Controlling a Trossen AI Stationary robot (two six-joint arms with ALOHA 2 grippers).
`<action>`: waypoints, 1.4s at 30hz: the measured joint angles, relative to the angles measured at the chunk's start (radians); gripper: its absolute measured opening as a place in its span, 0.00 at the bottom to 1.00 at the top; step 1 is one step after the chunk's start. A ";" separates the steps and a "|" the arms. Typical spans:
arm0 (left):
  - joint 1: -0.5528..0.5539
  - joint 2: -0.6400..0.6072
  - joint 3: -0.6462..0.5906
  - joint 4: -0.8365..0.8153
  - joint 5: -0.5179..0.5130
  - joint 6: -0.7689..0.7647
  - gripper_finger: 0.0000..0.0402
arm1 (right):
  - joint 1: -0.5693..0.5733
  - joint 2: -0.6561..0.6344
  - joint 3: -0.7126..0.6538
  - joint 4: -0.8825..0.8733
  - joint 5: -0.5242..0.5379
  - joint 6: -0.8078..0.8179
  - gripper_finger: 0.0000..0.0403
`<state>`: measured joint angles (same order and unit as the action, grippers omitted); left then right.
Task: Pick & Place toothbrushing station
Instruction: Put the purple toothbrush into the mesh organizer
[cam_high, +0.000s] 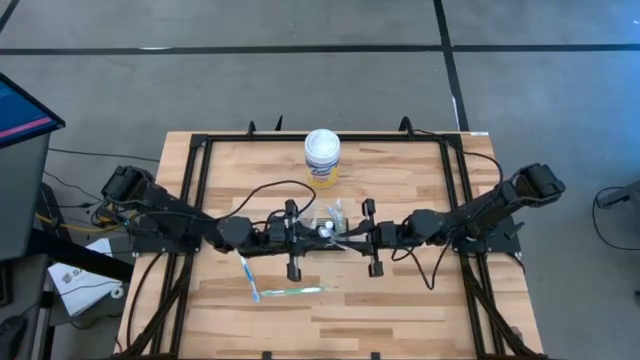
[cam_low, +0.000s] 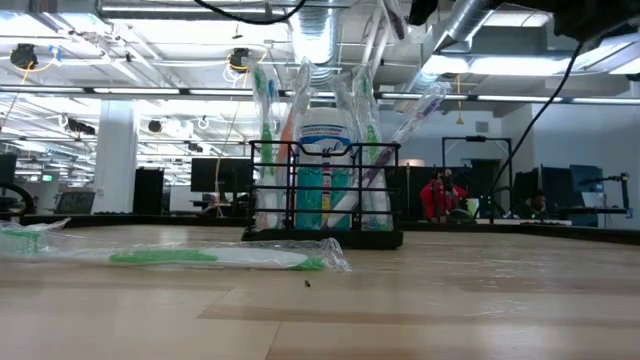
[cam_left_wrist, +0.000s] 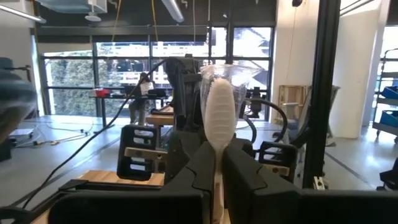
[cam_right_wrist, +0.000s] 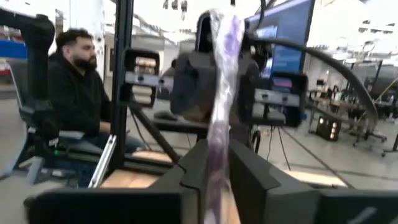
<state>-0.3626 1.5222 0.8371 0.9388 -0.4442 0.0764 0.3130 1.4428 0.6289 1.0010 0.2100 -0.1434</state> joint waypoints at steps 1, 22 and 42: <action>-0.007 -0.011 0.000 -0.017 -0.011 0.001 0.01 | 0.000 -0.012 0.000 -0.028 0.001 0.005 0.14; -0.194 -0.083 0.000 -0.327 -0.445 -0.014 0.01 | 0.041 -0.186 0.000 -0.377 0.013 0.065 0.23; -0.221 -0.082 0.000 -0.452 -0.709 -0.142 0.01 | 0.041 -0.186 0.000 -0.425 0.027 0.092 0.23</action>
<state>-0.5838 1.4399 0.8375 0.4866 -1.1530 -0.0657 0.3542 1.2564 0.6285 0.5761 0.2367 -0.0517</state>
